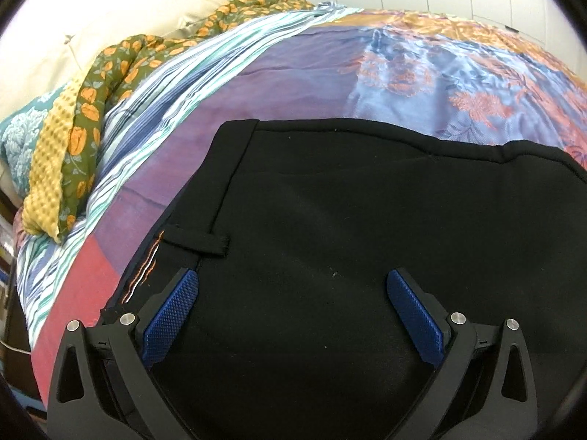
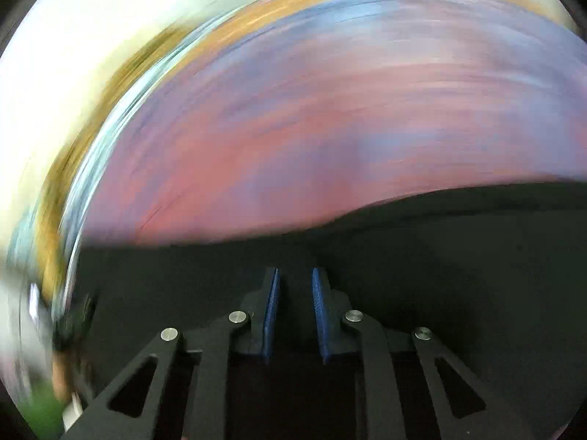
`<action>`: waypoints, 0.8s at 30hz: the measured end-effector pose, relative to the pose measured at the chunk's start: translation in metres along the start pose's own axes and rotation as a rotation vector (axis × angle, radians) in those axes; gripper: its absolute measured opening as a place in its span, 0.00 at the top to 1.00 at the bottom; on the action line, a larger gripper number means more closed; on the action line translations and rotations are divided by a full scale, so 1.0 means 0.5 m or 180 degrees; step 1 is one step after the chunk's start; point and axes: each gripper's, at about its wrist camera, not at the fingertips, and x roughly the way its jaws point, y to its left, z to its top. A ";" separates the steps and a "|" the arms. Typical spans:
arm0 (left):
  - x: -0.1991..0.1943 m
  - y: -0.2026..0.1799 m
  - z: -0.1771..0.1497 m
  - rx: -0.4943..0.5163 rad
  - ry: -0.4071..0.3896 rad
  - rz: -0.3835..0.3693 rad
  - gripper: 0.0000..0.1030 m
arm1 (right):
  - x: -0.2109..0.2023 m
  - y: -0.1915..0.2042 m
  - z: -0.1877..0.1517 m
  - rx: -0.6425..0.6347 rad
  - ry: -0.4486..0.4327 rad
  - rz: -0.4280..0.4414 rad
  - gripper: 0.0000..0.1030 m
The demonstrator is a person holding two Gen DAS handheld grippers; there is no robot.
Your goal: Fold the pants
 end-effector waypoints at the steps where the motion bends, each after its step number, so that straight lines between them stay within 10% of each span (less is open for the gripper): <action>1: 0.001 0.000 0.000 0.0001 -0.0003 0.0002 0.01 | -0.039 -0.086 0.013 0.0334 -0.0133 -0.0163 1.00; 8: 0.003 -0.001 0.005 0.0002 0.0044 -0.0015 0.01 | -0.270 -0.345 -0.061 0.0825 -0.0438 -0.1073 1.00; 10: -0.002 0.003 0.017 0.0035 0.0165 -0.0045 0.01 | -0.338 -0.361 -0.098 0.0799 -0.0465 -0.1076 0.79; 18: -0.244 -0.015 -0.098 0.0287 0.0314 -0.1112 0.01 | -0.482 -0.264 -0.378 0.0454 0.0338 0.0153 0.47; 21: -0.282 -0.074 -0.217 0.0793 0.0635 -0.1389 0.01 | -0.454 -0.264 -0.470 0.0667 0.0672 0.0117 0.48; 24: -0.308 -0.067 -0.294 0.0900 0.0568 -0.1291 0.00 | -0.484 -0.369 -0.494 0.1307 0.0399 0.0010 0.73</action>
